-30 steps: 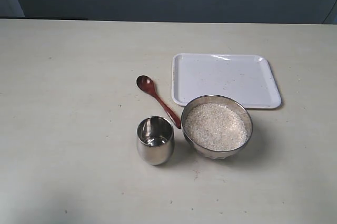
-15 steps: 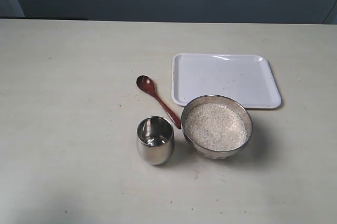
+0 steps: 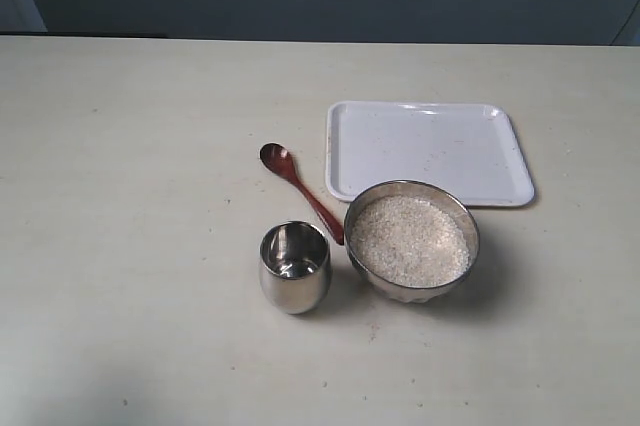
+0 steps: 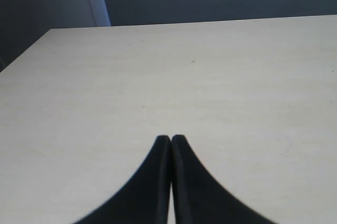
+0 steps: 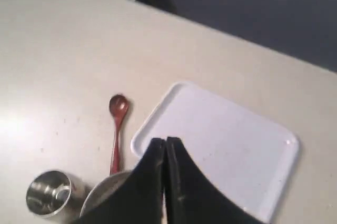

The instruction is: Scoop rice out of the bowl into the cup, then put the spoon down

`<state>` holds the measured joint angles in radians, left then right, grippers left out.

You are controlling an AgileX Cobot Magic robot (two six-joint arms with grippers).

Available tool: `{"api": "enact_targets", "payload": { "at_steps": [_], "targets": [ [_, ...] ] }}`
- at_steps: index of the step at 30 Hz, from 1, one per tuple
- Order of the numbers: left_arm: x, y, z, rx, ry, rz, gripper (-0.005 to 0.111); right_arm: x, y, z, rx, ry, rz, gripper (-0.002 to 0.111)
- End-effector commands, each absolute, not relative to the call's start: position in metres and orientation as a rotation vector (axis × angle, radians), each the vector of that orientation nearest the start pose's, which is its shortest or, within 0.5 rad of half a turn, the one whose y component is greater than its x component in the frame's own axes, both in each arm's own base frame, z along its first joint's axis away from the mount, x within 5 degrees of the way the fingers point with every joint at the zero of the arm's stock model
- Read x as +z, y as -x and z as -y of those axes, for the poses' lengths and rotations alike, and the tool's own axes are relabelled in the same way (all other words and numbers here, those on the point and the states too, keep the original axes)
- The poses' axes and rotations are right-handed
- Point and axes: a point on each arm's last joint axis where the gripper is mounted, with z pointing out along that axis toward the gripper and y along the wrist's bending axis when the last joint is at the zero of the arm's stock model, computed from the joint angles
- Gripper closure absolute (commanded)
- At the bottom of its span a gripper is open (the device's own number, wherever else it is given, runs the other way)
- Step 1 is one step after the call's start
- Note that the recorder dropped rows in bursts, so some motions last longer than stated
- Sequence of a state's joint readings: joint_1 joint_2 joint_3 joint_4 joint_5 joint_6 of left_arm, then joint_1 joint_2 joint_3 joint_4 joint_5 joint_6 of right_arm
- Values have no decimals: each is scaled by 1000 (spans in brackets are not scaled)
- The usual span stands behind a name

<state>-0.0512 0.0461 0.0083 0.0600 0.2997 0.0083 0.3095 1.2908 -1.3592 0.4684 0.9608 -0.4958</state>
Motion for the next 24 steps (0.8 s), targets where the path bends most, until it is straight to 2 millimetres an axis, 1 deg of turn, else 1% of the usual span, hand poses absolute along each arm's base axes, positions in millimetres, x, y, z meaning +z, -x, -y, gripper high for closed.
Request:
{"api": "enact_targets", "payload": {
  "at_steps": [1, 2, 3, 5, 6, 8, 11, 17, 20, 24],
  "targets": [
    [185, -58, 2, 21, -106, -1814, 106, 359, -273, -191, 372, 1105, -2321, 109],
    [185, -58, 2, 21, -106, -1814, 106, 347, -277, -204, 337, 1132, -2368, 109],
    [185, -58, 2, 21, -106, -1814, 106, 323, -285, -226, 250, 1212, -2436, 109],
    [185, -58, 2, 21, -106, -1814, 106, 301, -293, -243, 137, 1314, -2460, 109],
    [185, -58, 2, 21, -106, -1814, 106, 287, -302, -255, 74, 1338, -2479, 109],
    [185, -58, 2, 21, -106, -1814, 106, 276, -312, -266, 68, 1336, -2488, 109],
    [185, -58, 2, 21, -106, -1814, 106, 265, -323, -280, 113, 1330, -2508, 109],
    [185, -58, 2, 21, -106, -1814, 106, 245, -344, -298, 112, 1331, -2510, 109],
    [185, -58, 2, 21, -106, -1814, 106, 234, -346, -308, 114, 1354, -2511, 109],
    [185, -58, 2, 21, -106, -1814, 106, 216, -337, -325, 110, 1418, -2512, 109]
  ]
}}
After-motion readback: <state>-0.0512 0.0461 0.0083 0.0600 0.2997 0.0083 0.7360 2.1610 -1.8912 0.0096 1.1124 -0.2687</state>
